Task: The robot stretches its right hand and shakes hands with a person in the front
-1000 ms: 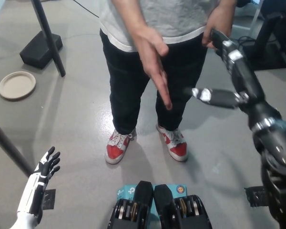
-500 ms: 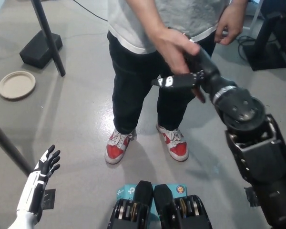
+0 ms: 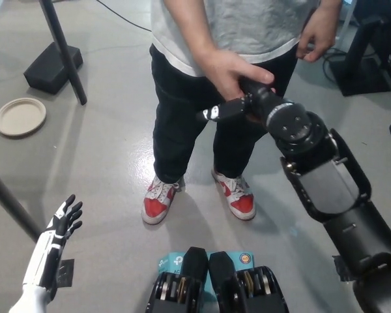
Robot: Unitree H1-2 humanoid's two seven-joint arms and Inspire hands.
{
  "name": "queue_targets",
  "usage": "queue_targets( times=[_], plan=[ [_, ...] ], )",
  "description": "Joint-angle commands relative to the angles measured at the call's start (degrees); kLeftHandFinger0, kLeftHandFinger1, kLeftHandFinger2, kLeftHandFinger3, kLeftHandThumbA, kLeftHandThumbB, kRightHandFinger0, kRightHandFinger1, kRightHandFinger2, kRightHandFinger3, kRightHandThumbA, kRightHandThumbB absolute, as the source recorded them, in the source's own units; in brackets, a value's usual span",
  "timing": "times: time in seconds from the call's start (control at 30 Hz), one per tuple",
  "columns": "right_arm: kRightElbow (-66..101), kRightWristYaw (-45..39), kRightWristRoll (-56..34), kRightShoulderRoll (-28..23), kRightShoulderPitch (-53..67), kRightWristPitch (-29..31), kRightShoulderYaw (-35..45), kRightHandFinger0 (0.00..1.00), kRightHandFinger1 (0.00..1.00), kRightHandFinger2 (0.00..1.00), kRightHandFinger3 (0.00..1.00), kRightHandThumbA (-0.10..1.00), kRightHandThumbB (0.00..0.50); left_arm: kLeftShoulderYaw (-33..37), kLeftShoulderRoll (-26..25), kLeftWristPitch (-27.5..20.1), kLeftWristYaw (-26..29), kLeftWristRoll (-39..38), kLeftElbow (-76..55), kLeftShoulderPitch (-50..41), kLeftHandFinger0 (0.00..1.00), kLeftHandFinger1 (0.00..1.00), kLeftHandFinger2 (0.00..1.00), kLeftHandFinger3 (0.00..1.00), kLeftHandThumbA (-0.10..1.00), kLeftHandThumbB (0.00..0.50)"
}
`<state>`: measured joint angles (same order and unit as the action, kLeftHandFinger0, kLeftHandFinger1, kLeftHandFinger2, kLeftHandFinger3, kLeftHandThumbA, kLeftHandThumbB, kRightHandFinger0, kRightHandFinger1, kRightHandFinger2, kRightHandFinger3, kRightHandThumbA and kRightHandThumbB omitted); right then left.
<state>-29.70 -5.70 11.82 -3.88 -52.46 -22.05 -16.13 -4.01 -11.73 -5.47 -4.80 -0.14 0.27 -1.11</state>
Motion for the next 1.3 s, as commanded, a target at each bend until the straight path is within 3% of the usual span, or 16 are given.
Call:
queue_targets(
  times=[0.0,0.03,0.17,0.3,0.37,0.5,0.67,0.7,0.73,0.83,0.9,1.0,1.03,1.17,1.27],
  plan=[
    [-2.5,5.85,2.73,1.7,-3.0,5.82,1.05,1.0,1.0,1.0,1.0,-0.09,0.14,0.11,-1.36,-0.97,-0.93,-0.09,-1.66,1.27,1.0,1.0,1.0,1.0,1.0,0.211],
    [-2.23,6.99,3.34,1.71,-2.52,6.92,1.05,1.0,1.0,1.0,1.0,-0.1,0.079,0.16,-1.54,-1.11,-1.07,-0.08,-1.62,1.37,1.0,1.0,1.0,1.0,1.0,0.203],
    [-0.25,7.81,4.01,1.48,-1.37,8.39,1.39,1.0,1.0,1.0,1.0,-0.1,0.002,0.08,-1.58,-0.28,-1.03,-0.42,-2.12,1.34,1.0,1.0,1.0,1.0,1.0,0.202],
    [1.44,6.99,4.07,1.2,-0.37,8.76,1.6,1.0,1.0,1.0,1.0,-0.1,0.0,0.09,-1.35,-0.92,-0.88,-0.52,-1.94,0.9,1.0,1.0,1.0,1.0,1.0,0.175],
    [3.74,6.53,3.61,0.96,1.01,9.24,2.1,1.0,1.0,1.0,1.0,-0.1,0.0,0.25,-1.2,-1.08,-0.93,-0.51,-1.5,0.61,1.0,1.0,1.0,1.0,1.0,0.19],
    [13.63,4.83,4.2,0.17,3.79,5.31,2.22,1.0,1.0,1.0,1.0,-0.1,0.0,0.31,-1.46,-0.9,-1.11,-0.38,-1.49,0.5,1.0,1.0,1.0,1.0,1.0,0.192],
    [32.21,1.7,4.34,-1.05,5.8,-1.78,2.69,1.0,1.0,1.0,1.0,-0.03,0.0,-0.24,-1.36,-0.38,-1.26,-1.12,-1.65,0.75,1.0,1.0,1.0,1.0,1.0,0.196],
    [37.43,1.05,4.81,-1.5,5.96,-3.84,2.73,1.0,1.0,1.0,1.0,0.12,0.0,-0.21,-1.32,-0.73,-1.19,-0.95,-1.6,0.78,1.0,1.0,1.0,1.0,1.0,0.198],
    [42.3,-0.37,6.41,-1.76,5.81,-4.8,3.12,1.0,1.0,1.0,1.0,0.12,0.0,-0.16,-1.39,-1.76,-0.99,-0.41,-1.47,0.85,1.0,1.0,1.0,1.0,1.0,0.179],
    [49.49,-2.45,6.68,-1.38,5.15,-4.88,4.95,1.0,1.0,1.0,1.0,0.09,0.0,-0.18,-1.45,-0.45,-1.33,-0.98,-1.9,1.02,1.0,1.0,1.0,1.0,1.0,0.191],
    [52.29,-3.0,7.03,-1.28,4.85,-4.88,5.54,1.0,1.0,1.0,1.0,0.0,0.002,-0.21,-1.47,-0.45,-1.34,-1.0,-2.2,0.85,1.0,1.0,1.0,1.0,1.0,0.179],
    [49.61,-3.08,7.46,-1.7,4.75,-4.88,4.84,1.0,1.0,1.0,1.0,0.01,0.015,-0.15,-1.4,-1.07,-1.23,-0.76,-1.77,0.63,1.0,1.0,1.0,1.0,1.0,0.165],
    [47.07,-3.16,7.41,-1.6,4.77,-4.88,4.66,1.0,1.0,1.0,1.0,-0.05,0.026,-0.16,-1.26,-0.9,-1.14,-0.77,-1.64,0.58,1.0,1.0,1.0,1.0,1.0,0.178],
    [29.81,-1.8,6.69,-1.67,3.99,-4.71,2.89,1.0,1.0,1.0,1.0,-0.01,0.01,-0.05,-0.92,-0.84,-1.05,-0.84,-1.73,0.33,1.0,1.0,1.0,1.0,1.0,0.178],
    [12.61,0.2,6.18,-0.74,1.31,0.6,2.45,1.0,1.0,1.0,1.0,-0.05,0.018,-0.03,-1.13,-1.25,-0.97,-0.44,-1.96,0.51,1.0,1.0,1.0,1.0,1.0,0.175]
  ],
)
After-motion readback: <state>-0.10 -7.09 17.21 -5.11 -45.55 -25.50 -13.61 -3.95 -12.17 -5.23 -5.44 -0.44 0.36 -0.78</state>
